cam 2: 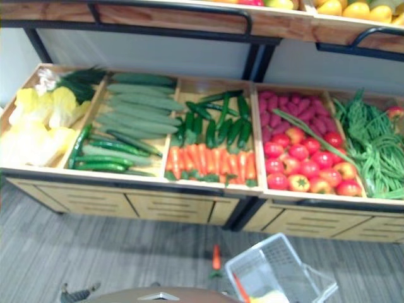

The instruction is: Pick vegetable in the basket

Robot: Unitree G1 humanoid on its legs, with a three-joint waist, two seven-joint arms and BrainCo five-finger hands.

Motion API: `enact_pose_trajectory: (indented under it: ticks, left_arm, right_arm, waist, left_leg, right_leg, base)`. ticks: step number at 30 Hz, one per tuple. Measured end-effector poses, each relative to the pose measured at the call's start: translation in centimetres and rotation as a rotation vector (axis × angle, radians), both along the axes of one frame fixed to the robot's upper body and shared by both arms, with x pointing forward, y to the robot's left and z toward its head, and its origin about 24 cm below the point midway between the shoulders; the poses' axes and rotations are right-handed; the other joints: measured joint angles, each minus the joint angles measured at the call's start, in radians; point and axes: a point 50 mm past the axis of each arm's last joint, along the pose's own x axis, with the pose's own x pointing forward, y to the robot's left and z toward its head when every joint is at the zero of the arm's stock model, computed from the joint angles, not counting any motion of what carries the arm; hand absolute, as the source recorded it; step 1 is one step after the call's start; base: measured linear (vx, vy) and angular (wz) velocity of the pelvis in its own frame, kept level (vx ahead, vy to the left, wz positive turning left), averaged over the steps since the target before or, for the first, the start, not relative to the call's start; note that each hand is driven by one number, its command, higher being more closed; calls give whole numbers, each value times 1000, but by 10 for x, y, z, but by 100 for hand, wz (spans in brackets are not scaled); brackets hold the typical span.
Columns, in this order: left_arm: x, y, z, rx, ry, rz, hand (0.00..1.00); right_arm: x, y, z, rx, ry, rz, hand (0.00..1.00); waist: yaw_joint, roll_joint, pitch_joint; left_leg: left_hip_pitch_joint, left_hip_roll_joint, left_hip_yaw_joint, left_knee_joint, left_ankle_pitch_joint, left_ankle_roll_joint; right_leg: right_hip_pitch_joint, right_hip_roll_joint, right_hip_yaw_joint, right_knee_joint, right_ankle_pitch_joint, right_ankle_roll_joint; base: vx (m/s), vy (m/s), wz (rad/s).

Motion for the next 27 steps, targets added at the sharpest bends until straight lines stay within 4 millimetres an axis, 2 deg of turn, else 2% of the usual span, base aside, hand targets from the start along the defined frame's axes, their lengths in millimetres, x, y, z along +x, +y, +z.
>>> enact_pose_trajectory:
  ticks: [4,8,16,27]
  left_arm:
    - [-13,-11,-8,-107,43,38,0]
    - [-15,-26,-15,-224,61,-17,0]
    - [-8,-30,-17,-292,63,-100,0]
    - [-3,-31,-17,-322,34,-67,0]
  right_arm:
    - [7,2,0,1,-6,47,100]
    - [11,2,0,3,-6,90,100]
    - [21,5,-1,15,-13,158,100]
    - [38,8,-1,36,-56,213,100]
  waist:
    - [0,2,2]
    - [0,4,6]
    - [0,4,10]
    - [2,2,55]
  left_leg:
    - [5,6,13,0,-4,-5]
    - [7,9,15,0,-5,-6]
    - [12,14,16,0,-3,-3]
    - [74,26,77,4,-18,-18]
  right_leg:
    - [-2,5,15,-1,-1,0]
    - [-1,8,16,-5,-1,0]
    - [8,16,17,-17,-1,0]
    - [31,29,82,-16,0,0]
  base:
    - [20,-12,-9]
    - [4,-4,-1]
    - [4,-2,-1]
    - [17,-13,-17]
